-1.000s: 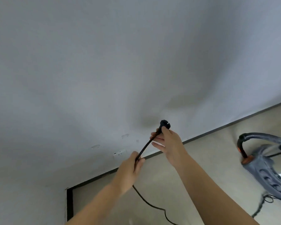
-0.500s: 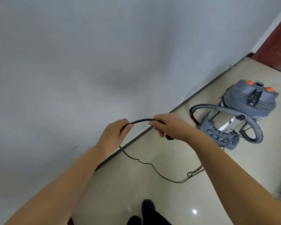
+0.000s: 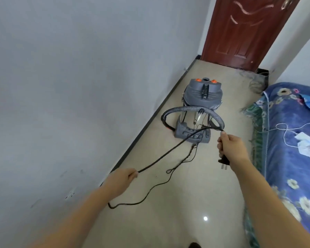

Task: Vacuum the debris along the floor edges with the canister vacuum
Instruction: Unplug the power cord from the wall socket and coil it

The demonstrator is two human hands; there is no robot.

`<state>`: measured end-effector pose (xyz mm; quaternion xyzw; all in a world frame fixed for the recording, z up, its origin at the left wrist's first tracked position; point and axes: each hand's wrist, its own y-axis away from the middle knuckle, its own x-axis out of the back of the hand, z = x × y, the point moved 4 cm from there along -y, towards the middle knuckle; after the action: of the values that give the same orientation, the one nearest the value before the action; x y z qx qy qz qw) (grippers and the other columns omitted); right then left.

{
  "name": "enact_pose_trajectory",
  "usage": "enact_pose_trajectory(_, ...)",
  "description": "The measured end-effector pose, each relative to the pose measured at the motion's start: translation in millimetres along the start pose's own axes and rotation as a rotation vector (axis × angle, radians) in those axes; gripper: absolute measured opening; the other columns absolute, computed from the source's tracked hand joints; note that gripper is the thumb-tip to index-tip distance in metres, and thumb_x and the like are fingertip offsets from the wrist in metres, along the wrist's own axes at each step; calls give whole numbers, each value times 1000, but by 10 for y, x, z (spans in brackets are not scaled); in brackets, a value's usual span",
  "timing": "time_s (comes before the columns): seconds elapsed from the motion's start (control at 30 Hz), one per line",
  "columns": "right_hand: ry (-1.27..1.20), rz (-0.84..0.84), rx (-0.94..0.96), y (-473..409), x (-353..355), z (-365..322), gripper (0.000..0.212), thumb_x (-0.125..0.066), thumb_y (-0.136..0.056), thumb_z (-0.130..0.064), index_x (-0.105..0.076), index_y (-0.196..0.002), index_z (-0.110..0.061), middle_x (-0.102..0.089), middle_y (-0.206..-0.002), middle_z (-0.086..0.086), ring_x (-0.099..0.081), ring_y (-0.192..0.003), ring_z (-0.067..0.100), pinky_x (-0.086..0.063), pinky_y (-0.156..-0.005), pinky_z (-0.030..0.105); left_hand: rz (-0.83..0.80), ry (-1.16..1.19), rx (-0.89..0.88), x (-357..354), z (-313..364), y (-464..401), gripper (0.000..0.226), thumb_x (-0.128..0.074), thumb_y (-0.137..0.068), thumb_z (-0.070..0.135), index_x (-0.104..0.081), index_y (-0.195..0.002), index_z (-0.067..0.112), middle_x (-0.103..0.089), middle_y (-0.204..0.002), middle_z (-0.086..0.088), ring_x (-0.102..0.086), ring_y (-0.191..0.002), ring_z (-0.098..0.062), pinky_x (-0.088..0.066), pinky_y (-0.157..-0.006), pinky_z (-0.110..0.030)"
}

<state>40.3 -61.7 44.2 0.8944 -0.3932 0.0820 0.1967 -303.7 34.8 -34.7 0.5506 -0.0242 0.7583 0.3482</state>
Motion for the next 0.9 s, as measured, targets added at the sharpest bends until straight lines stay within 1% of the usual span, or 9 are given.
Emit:
enact_pose_trajectory(0.17,178,-281,179,140,-13,-140,32,-36,-103,-24,-54,-80,-11,-62,-61,0,-51,-47,10,-41,-47,23,-205,-185,-301,-288,1589,-250,35,-34,-102,37,-58,-92,14,-65,-96,-7,-57,-90,-24,-38,-72,-31)
enact_pose_trajectory(0.23,370,-424,319,211,104,-120,29,-35,-104,-22,-54,-84,-12,-68,-76,0,-62,-67,12,-48,-62,24,-134,-208,-369,-296,2118,-308,33,-33,-102,39,-53,-88,17,-63,-96,-8,-56,-90,-25,-37,-72,-32)
enact_pose_trajectory(0.3,586,-544,423,196,313,-17,26,-35,-104,-23,-55,-91,-12,-66,-88,0,-61,-80,15,-45,-68,25,-13,-168,-356,-246,2492,-397,32,-35,-102,40,-54,-87,18,-62,-91,-6,-55,-86,-24,-36,-69,-31)
enact_pose_trajectory(0.43,696,-679,465,59,732,158,29,-37,-103,-27,-53,-84,-12,-56,-73,4,-49,-65,15,-40,-66,33,161,57,-296,-183,2857,-552,42,-54,-90,53,-46,-68,17,-45,-63,4,-42,-62,-15,-30,-57,-28)
enact_pose_trajectory(0.53,646,-705,469,-133,1041,132,35,-41,-100,-39,-60,-72,-31,-48,-63,-5,-43,-54,5,-38,-57,24,210,212,-300,-155,2913,-594,45,-60,-84,54,-42,-59,22,-41,-54,7,-35,-51,-7,-28,-50,-21)
enact_pose_trajectory(0.6,512,-751,372,-331,1345,96,31,-51,-96,-42,-68,-72,-31,-42,-52,-10,-38,-43,4,-36,-46,16,216,346,-288,-118,2825,-629,41,-60,-88,46,-42,-58,24,-38,-50,10,-35,-48,-5,-29,-48,-17)
enact_pose_trajectory(0.67,235,-703,217,-568,1699,50,26,-59,-94,-34,-68,-75,-20,-36,-45,-12,-31,-38,7,-31,-38,16,245,455,-237,-82,2627,-687,42,-58,-92,38,-41,-58,21,-37,-52,10,-34,-49,-3,-30,-52,-16)
enact_pose_trajectory(0.8,-501,-323,21,-1010,2265,-17,32,-45,-99,-30,-48,-73,-12,-17,-48,-13,-10,-42,6,-18,-33,14,235,445,-30,-334,2056,-766,42,-50,-97,33,-37,-62,17,-37,-57,2,-37,-55,-13,-34,-58,-30)
enact_pose_trajectory(0.9,-1063,2,-234,-1195,2469,79,37,-31,-105,-22,-37,-69,-17,-16,-40,-11,-13,-31,7,-20,-31,14,118,295,75,-744,1664,-674,31,-39,-101,36,-47,-78,16,-50,-66,1,-54,-67,-25,-38,-62,-32)
